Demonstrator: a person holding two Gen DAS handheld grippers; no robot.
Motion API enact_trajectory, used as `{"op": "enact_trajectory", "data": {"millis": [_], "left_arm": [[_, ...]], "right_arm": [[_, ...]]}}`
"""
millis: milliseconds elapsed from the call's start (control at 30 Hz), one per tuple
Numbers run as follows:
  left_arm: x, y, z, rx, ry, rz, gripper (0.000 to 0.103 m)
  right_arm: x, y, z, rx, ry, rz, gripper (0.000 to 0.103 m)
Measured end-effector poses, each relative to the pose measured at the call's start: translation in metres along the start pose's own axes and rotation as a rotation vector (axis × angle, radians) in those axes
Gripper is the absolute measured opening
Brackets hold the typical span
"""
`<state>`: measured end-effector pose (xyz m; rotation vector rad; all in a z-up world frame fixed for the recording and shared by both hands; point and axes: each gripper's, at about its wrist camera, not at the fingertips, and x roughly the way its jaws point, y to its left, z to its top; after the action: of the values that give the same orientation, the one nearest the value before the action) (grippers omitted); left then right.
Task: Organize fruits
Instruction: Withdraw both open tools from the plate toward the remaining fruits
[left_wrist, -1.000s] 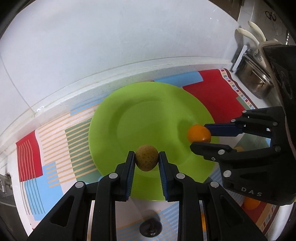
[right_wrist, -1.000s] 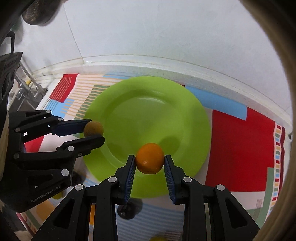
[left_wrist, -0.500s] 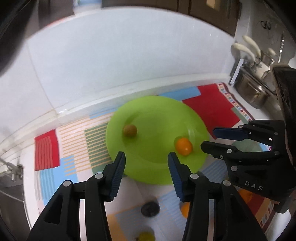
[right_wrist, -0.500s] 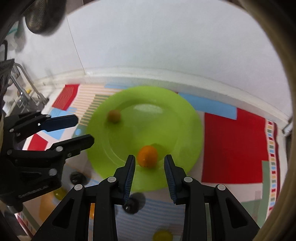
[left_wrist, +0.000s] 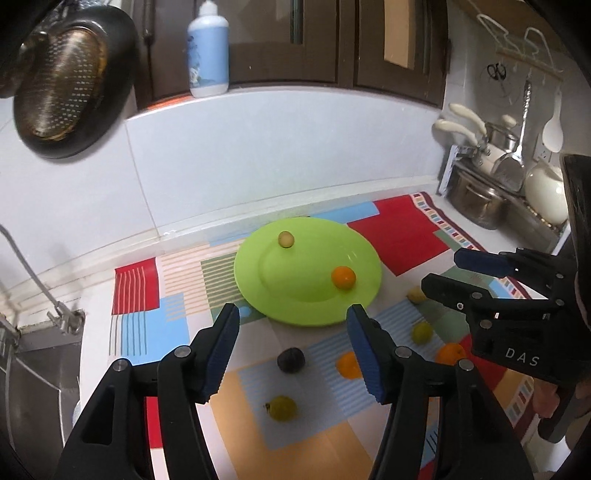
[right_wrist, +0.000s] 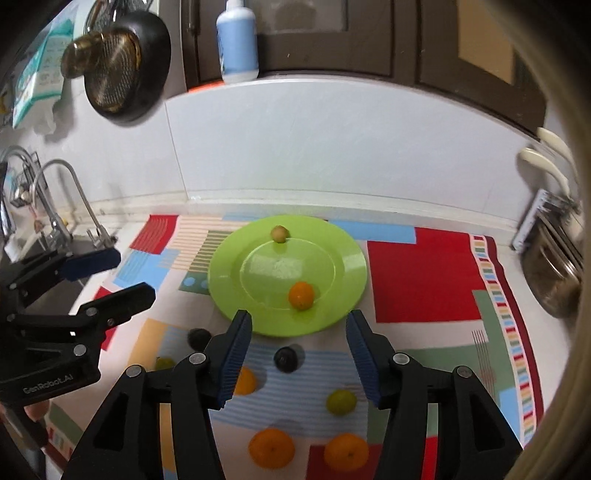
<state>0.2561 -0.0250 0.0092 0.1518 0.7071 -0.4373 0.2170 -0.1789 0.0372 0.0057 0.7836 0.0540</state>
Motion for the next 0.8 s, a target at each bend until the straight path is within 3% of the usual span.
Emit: {"op": "enact_trajectory", "data": {"millis": [433,800], "left_arm": [[-0.048,0.018,-0.033,-0.02,-0.08,0.063,0.075],[-0.057,0.02,-0.063,0.028,-0.096,0.106,0.079]], "right_arm": [[-0.029,0.022,-0.036,0.049,-0.123,-0.141,0.054],[-0.038,0.032,-0.072,0.119,-0.104,-0.193,0.054]]}}
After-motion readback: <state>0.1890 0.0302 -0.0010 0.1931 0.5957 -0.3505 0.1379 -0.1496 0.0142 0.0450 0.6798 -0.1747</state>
